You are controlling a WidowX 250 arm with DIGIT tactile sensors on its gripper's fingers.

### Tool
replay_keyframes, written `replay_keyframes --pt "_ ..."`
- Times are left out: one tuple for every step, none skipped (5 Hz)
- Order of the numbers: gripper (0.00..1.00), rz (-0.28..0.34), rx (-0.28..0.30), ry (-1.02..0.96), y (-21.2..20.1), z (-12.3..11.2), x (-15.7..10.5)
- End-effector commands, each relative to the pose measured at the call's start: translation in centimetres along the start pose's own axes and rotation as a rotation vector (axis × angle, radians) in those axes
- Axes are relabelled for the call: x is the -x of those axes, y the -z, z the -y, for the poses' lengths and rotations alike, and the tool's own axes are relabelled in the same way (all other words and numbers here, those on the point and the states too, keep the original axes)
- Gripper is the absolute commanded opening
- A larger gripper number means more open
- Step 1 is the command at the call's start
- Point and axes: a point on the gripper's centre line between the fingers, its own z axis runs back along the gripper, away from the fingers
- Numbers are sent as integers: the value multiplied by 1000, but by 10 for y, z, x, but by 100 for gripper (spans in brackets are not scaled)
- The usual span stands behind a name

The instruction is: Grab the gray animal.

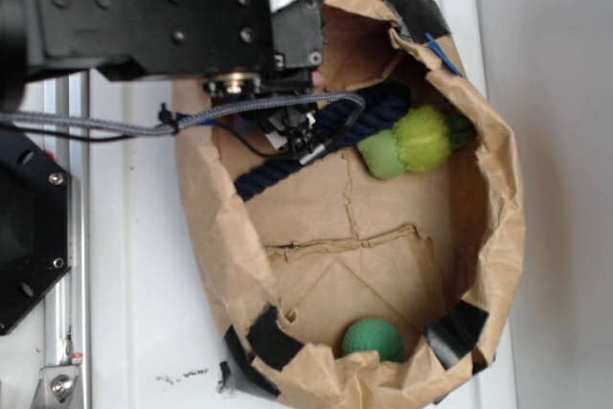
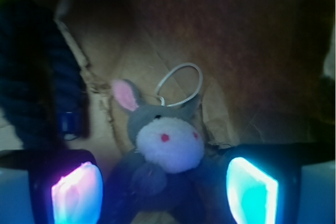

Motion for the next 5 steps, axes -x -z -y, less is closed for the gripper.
replay_keyframes --pt "100 10 5 30 18 0 -1" --pt "100 9 17 60 26 7 -1" --pt "100 10 31 113 30 15 1" --pt "0 8 47 106 28 17 -1" --pt "0 18 48 108 27 17 -2"
